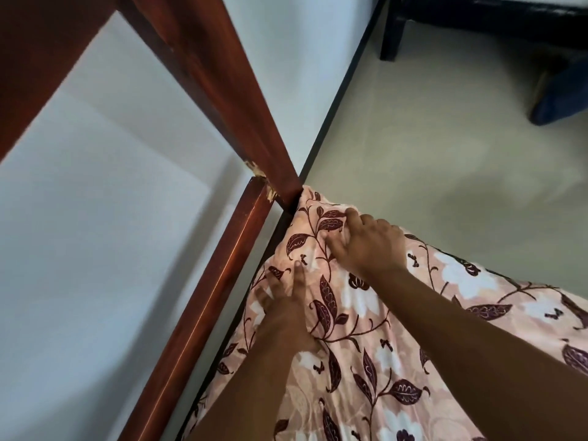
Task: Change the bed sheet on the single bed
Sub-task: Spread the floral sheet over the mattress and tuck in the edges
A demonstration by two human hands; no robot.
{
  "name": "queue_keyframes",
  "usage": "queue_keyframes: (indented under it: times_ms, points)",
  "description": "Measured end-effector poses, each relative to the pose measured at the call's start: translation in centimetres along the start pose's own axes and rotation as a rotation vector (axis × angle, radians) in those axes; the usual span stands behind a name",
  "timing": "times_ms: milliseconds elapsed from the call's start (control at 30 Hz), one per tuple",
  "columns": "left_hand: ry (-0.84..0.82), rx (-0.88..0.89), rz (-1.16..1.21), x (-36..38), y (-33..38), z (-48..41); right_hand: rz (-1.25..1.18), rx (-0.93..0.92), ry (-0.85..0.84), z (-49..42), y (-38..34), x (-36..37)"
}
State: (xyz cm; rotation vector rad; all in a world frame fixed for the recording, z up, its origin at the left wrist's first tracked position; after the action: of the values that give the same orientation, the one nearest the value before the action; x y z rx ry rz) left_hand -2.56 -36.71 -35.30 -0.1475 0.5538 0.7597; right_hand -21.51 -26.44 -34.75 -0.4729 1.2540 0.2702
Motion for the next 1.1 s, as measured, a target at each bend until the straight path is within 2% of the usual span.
queue_keyframes:
  times_ms: [533,800,1100]
  points:
    - [0.017,-0.035,-0.036,0.4,0.1,-1.9,-0.029,-0.01,0.096,-0.6,0.1,1.6]
    - [-0.079,-0.079,-0.087,1.0,0.1,-4.8,-0.027,0.0,0.014,-2.4,0.6,5.1]
    - [-0.082,-0.07,-0.131,1.0,0.4,-5.1,-0.097,-0.024,0.007,-2.6,0.5,5.4]
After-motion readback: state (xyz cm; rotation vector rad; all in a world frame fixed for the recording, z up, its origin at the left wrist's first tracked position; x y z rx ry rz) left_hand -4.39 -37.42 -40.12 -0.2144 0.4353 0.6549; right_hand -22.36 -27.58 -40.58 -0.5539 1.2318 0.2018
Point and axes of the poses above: each hand's wrist, its own z-axis away from the middle knuckle, its own x-axis out of the palm, y = z × x, the point moved 8 cm from there along -z, towards the middle knuckle, and after that the axes turned 2 degrees about -y, right-handed, at the moved point
